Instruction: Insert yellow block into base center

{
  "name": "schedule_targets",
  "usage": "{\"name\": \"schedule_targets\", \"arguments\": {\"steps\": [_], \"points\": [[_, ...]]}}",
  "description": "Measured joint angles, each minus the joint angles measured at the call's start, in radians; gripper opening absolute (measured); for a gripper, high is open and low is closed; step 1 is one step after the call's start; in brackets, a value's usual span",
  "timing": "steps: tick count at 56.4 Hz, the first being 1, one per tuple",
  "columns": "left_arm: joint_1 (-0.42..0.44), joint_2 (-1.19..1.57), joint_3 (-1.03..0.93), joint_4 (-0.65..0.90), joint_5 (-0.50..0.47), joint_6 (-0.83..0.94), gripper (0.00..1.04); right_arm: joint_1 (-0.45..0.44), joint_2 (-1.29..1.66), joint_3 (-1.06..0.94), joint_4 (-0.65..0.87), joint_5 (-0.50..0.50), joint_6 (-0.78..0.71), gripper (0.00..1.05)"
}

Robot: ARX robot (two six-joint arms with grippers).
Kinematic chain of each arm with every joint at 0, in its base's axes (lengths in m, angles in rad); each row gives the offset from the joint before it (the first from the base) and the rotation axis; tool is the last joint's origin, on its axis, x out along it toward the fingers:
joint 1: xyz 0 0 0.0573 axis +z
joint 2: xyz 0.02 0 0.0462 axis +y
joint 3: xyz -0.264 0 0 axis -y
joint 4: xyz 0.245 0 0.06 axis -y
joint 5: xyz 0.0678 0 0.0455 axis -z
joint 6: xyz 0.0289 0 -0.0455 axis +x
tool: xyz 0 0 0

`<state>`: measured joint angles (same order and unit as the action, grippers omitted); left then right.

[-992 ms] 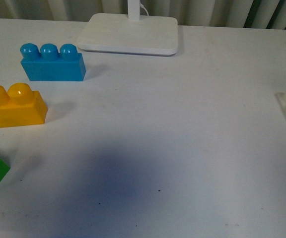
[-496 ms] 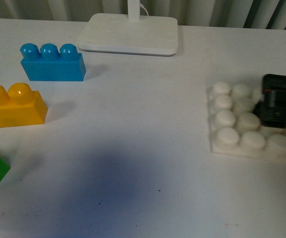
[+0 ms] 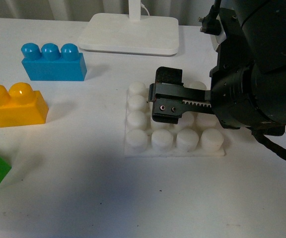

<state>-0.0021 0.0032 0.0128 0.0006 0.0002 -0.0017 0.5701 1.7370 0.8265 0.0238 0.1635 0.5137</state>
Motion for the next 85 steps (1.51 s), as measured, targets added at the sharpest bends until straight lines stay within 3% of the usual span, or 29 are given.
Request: {"name": "schedule_targets", "arguments": {"steps": [20,46,57,64,70,75,80,85], "points": [[0.000,0.000,0.000,0.000,0.000,0.000,0.98,-0.105,-0.234,-0.010,-0.031,-0.061,-0.038,0.96],[0.000,0.000,0.000,0.000,0.000,0.000,0.98,-0.370,-0.796,-0.256,0.103,-0.302,-0.261,0.96],[0.000,0.000,0.000,0.000,0.000,0.000,0.98,-0.554,-1.077,-0.401,0.089,-0.460,-0.256,0.96],[0.000,0.000,0.000,0.000,0.000,0.000,0.98,-0.745,-1.244,-0.487,0.054,-0.575,-0.185,0.96],[0.000,0.000,0.000,0.000,0.000,0.000,0.98,-0.789,-1.275,-0.502,0.053,-0.560,-0.175,0.95],[0.000,0.000,0.000,0.000,-0.001,0.000,0.98,-0.723,-1.321,-0.571,0.131,-0.325,-0.366,0.74],[0.000,0.000,0.000,0.000,0.000,0.000,0.98,-0.691,-1.363,-0.620,0.138,-0.271,-0.454,0.57],[0.000,0.000,0.000,0.000,0.000,0.000,0.98,-0.604,-1.394,-0.653,0.138,-0.171,-0.485,0.40]]}}
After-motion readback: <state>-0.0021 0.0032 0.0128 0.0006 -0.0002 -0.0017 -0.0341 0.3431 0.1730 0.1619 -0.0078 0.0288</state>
